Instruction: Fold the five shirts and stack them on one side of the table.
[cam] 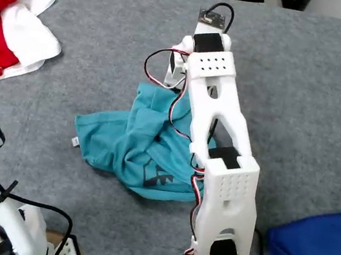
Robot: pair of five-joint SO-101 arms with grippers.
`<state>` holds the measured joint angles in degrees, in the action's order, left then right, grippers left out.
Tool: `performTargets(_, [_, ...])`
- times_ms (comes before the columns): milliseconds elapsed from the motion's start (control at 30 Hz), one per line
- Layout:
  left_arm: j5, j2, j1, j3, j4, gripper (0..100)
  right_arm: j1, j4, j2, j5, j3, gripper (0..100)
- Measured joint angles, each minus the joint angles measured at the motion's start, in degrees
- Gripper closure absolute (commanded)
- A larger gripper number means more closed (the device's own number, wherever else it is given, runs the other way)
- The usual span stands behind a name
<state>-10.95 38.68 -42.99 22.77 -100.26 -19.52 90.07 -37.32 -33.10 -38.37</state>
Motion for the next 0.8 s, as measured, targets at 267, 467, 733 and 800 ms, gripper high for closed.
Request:
performTargets(267, [0.0, 0.0, 0.0, 0.0, 0.0, 87, 0.3, -3.0, -1.6, 0.2, 0.6, 81.5])
performTargets(467, [0.0, 0.0, 0.0, 0.0, 0.1, 87, 0.3, -3.2, -4.2, 0.2, 0.6, 82.5])
performTargets(733, [0.0, 0.0, 0.0, 0.0, 0.1, 87, 0.6, -2.0, -4.5, 0.2, 0.1, 98.7])
performTargets(800, [0.0, 0.0, 0.0, 0.0, 0.1, 87, 1.4, -0.9, -4.6, 0.2, -1.1, 98.7])
